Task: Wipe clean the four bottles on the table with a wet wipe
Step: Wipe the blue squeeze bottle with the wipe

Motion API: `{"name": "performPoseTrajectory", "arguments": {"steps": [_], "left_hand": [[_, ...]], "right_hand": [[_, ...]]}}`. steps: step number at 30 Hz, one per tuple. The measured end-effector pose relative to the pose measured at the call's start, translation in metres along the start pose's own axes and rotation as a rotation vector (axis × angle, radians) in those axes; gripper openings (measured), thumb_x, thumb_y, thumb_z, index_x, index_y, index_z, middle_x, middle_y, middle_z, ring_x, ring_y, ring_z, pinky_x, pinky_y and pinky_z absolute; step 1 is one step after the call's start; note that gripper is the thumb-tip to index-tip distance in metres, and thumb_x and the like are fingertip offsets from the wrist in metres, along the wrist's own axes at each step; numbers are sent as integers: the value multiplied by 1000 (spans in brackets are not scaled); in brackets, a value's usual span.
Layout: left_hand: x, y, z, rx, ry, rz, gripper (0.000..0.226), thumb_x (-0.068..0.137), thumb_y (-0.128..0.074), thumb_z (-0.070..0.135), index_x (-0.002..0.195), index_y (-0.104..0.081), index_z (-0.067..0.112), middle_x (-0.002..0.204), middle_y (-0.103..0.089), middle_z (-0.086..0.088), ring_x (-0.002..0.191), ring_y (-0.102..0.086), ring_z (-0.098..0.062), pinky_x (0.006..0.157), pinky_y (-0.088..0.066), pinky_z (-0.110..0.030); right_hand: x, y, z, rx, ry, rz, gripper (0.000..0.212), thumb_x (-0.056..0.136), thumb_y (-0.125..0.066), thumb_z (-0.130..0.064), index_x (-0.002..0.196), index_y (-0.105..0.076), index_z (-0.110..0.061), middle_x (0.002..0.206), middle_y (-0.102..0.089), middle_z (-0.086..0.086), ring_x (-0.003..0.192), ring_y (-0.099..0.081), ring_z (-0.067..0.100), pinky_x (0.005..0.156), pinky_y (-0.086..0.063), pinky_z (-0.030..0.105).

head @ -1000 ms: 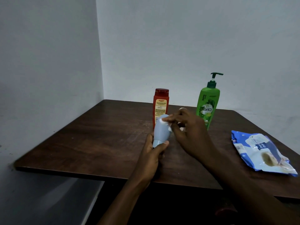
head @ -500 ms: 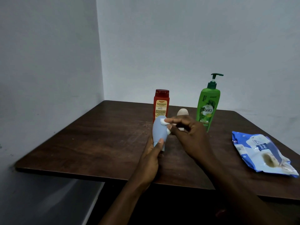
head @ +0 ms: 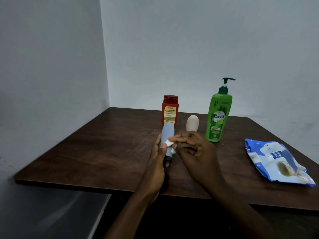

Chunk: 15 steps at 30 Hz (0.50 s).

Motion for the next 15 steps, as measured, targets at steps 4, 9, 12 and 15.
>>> {"name": "performPoseTrajectory", "arguments": {"steps": [4,9,12,15], "left_hand": [[1,-6,-6,-159,49,-73,50,98,-42,55,144,-42,38,143,-54,6,106,-61,2,85,-50,-19],[2,-12,-13,-396,137,-102,40,103,-43,24,140,-43,39,130,-65,-11,93,-70,-7,72,-53,-19],[0,-9,-14,-398,149,-77,35,103,-41,23,131,-47,44,136,-62,-8,98,-67,-9,71,-53,-18],[1,-7,-11,-391,148,-48,33,104,-40,29,129,-46,50,139,-57,-2,107,-63,-17,67,-53,-19]], "right_hand": [[29,9,3,-23,-75,21,19,90,-71,-10,104,-78,-22,103,-70,-12,96,-66,-3,77,-52,11],[61,5,13,58,-231,-151,19,93,-67,-12,105,-78,-21,101,-77,-7,93,-72,9,80,-59,29],[68,-2,10,74,-263,-270,21,93,-64,-5,103,-79,-16,98,-78,-4,91,-73,11,74,-59,22],[71,1,1,-62,-198,-286,23,91,-63,-6,98,-79,-21,95,-76,-12,87,-70,0,71,-52,13]]}}
Point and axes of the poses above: each hand's wrist, its own x-axis towards the middle knuckle, its own y-axis out of the back of the hand, z = x × y, the point moved 10 cm from there along x, towards the middle knuckle
